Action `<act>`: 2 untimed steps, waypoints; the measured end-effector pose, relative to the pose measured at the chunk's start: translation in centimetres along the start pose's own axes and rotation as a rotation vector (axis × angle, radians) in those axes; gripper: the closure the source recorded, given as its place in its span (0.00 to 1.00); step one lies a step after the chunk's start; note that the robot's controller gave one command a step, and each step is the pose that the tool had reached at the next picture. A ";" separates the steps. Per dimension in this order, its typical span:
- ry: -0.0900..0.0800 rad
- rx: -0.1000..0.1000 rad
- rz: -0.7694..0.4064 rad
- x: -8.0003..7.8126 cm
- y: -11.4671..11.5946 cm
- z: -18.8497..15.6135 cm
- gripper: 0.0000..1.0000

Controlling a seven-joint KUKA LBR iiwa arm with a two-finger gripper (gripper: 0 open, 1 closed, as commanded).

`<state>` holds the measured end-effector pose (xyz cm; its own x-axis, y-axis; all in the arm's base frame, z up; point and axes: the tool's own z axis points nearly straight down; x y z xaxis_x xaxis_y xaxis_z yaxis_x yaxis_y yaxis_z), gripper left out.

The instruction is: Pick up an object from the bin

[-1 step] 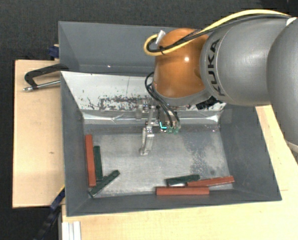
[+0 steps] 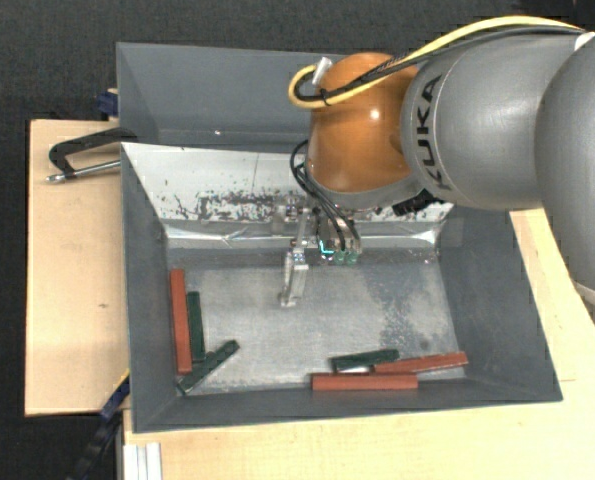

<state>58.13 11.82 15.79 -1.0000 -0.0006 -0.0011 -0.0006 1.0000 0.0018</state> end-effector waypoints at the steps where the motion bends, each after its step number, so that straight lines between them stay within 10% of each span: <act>1: -0.010 0.000 -0.063 1.4 0.1 1.5 0.00; 2: 0.006 0.001 -0.348 4.6 1.1 4.4 0.00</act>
Offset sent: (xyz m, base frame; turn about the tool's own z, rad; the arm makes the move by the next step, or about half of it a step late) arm -0.0566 0.0166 -0.0499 -0.4275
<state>53.51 12.94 11.36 -0.9397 -0.3419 0.0044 -0.3419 0.9397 0.0014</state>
